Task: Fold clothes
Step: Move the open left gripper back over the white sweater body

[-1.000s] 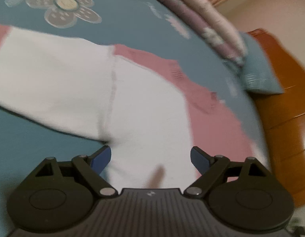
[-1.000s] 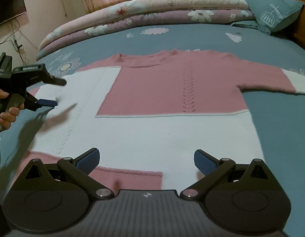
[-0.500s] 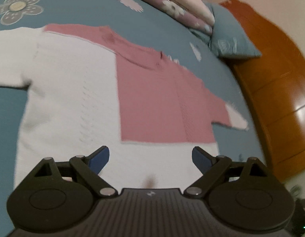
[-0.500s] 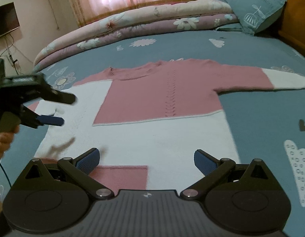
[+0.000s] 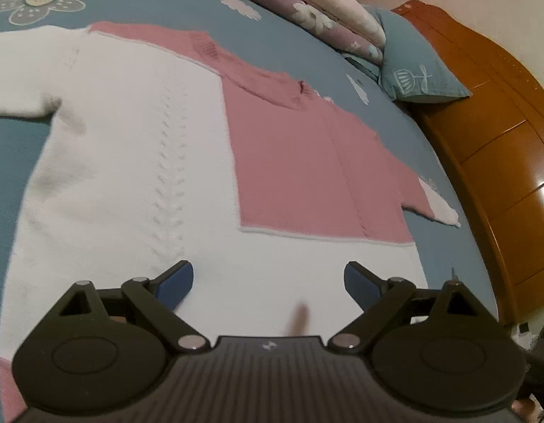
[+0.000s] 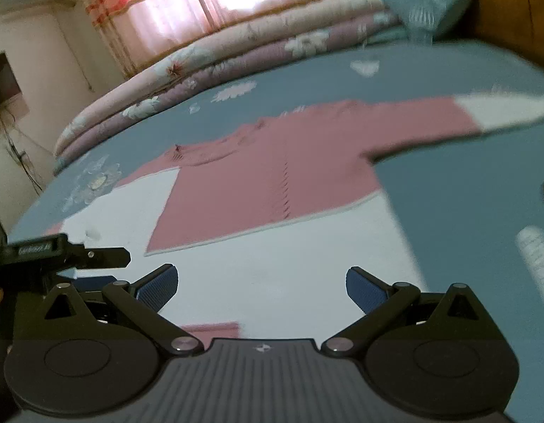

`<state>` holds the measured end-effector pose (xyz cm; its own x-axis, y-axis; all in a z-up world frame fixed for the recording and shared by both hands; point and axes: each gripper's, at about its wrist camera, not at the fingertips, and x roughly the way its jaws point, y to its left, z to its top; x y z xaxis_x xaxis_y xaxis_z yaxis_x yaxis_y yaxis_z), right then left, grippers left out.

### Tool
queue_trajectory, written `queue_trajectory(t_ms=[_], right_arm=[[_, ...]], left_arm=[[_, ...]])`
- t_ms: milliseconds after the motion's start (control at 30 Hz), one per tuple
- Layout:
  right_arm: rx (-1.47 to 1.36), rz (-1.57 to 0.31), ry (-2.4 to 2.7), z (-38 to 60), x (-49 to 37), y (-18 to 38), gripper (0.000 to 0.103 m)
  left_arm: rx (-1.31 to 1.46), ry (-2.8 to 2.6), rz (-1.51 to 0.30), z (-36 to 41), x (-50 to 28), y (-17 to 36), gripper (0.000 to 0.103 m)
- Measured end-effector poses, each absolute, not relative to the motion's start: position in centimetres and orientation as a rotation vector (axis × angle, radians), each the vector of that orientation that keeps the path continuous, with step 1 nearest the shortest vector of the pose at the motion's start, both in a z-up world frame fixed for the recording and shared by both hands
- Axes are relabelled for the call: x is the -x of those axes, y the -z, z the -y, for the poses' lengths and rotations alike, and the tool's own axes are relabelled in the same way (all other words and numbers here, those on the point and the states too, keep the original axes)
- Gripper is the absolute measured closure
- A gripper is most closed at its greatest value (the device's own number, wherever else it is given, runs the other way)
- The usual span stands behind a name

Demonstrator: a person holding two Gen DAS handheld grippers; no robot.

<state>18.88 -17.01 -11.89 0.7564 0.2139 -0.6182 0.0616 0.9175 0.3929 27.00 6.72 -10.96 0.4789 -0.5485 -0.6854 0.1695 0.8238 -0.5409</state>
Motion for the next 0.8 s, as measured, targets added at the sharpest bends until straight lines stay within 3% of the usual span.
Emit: queue_trajectory(t_ms=[167,533,800], right_arm=[[-0.476,-0.736,-0.064,18.3,-18.8,14.3,0.0],[-0.468,-0.682,-0.015,19.9,-18.3,11.4,0.0],[-0.496,-0.755,0.026,21.1,-20.3,14.0,0.0]], left_arm=[[0.451,0.455,-0.973,-6.5,-27.0,11.4,0.01],[0.43,0.355,-0.926,-7.6,-26.3,10.2,0.01],[0.478,0.336,-0.96,-9.3,-27.3,11.0,0.01]])
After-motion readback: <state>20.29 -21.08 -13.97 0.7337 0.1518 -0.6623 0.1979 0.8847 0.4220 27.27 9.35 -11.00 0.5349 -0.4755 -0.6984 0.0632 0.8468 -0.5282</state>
